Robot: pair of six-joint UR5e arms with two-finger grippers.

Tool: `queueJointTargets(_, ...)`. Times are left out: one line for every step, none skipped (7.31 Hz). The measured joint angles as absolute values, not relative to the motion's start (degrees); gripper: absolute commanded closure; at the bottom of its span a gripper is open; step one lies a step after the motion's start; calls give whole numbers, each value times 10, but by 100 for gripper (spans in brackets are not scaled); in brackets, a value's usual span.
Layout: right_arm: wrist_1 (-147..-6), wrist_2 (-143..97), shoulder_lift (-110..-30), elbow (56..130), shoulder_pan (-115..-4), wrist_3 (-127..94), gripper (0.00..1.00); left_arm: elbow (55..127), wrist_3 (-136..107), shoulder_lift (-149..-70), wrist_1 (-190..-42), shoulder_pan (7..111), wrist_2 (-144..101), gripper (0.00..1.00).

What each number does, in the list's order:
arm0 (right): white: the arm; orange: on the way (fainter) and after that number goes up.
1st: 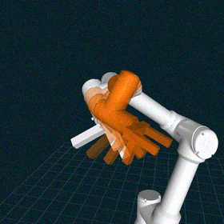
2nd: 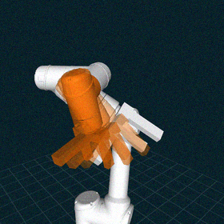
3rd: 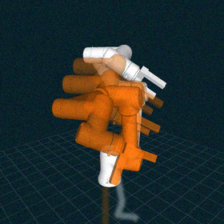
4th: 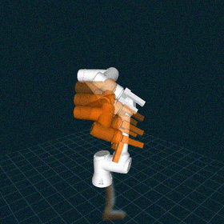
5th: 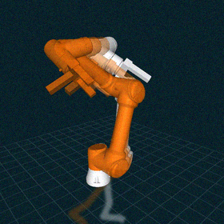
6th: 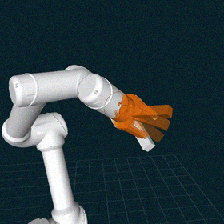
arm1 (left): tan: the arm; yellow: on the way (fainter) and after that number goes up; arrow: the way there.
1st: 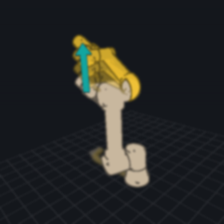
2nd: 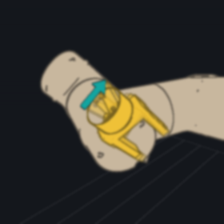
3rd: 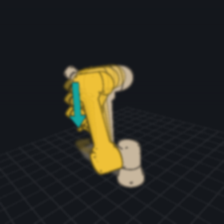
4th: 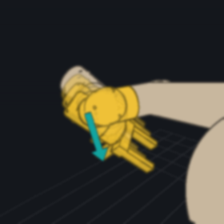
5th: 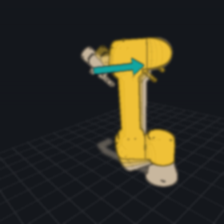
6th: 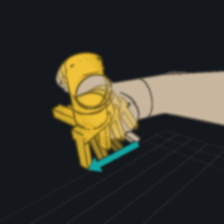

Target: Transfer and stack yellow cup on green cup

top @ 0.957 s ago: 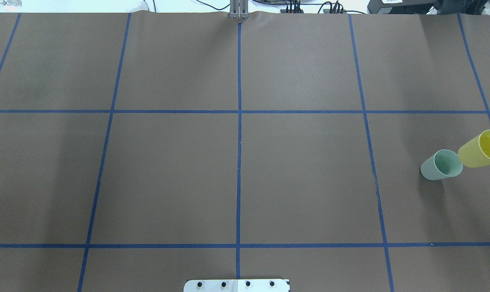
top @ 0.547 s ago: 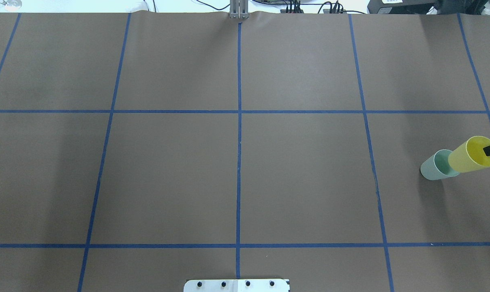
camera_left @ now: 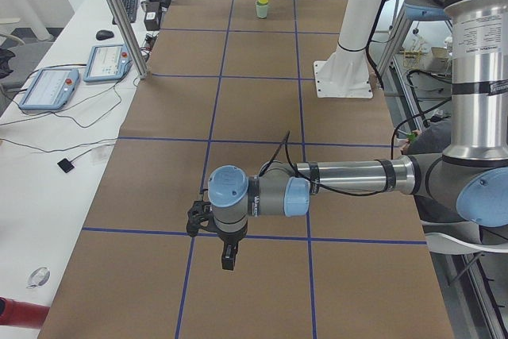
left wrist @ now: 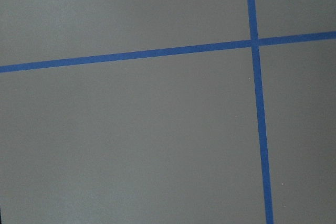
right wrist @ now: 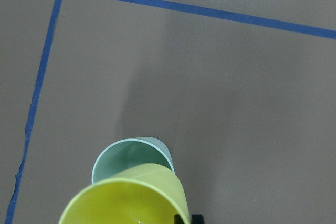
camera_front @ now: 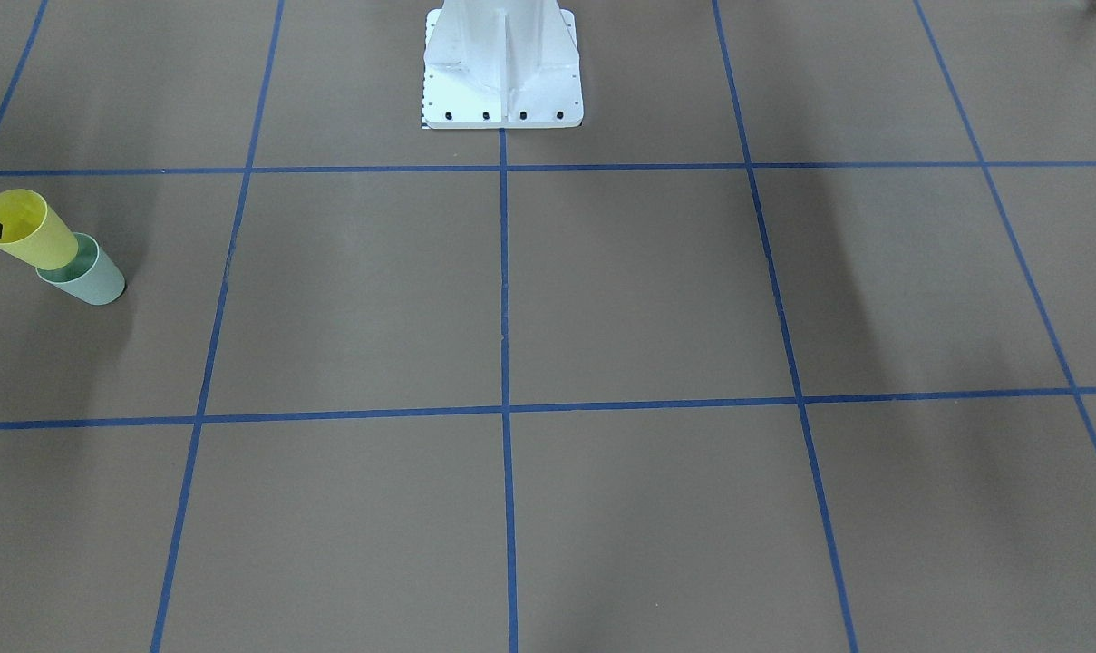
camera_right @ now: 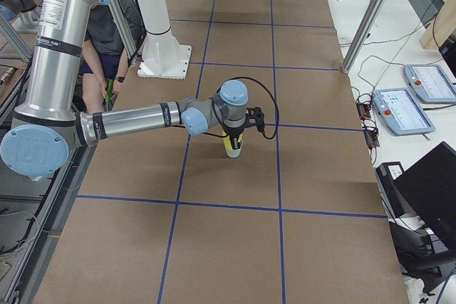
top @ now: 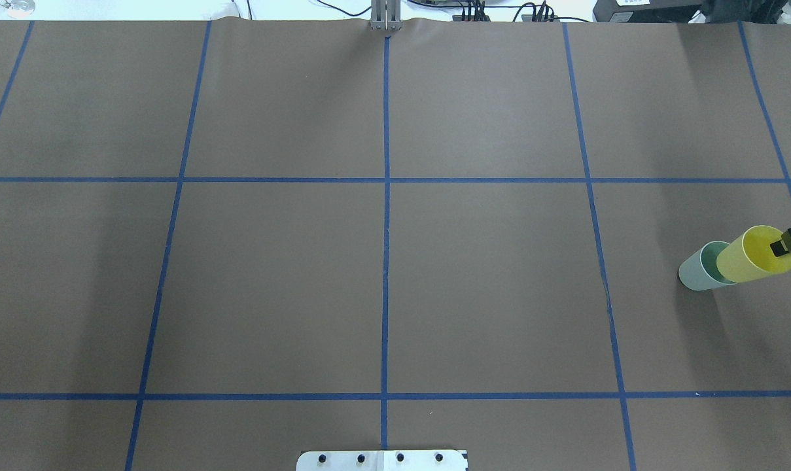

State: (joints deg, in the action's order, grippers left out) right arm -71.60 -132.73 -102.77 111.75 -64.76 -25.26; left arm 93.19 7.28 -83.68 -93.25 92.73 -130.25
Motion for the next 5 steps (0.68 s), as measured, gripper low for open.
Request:
queueJointTargets(-707, -1323, -1024, 1117, -637, -269, 100, 933, 72, -836, -933, 927, -1303, 0)
queueJointTargets(-702, -1320, -1023, 1117, -633, -276, 100, 933, 72, -837, -933, 927, -1303, 0)
queueJointTargets(-700, -1318, -1023, 1117, -631, -279, 100, 933, 71, -837, -933, 927, -1303, 0)
queueJointTargets(-699, -1316, -1022, 1116, -631, -279, 59, 933, 71, -837, -933, 927, -1303, 0)
queueJointTargets(-699, -1316, -1022, 1116, -630, -279, 1, 933, 71, -837, -933, 927, -1303, 0)
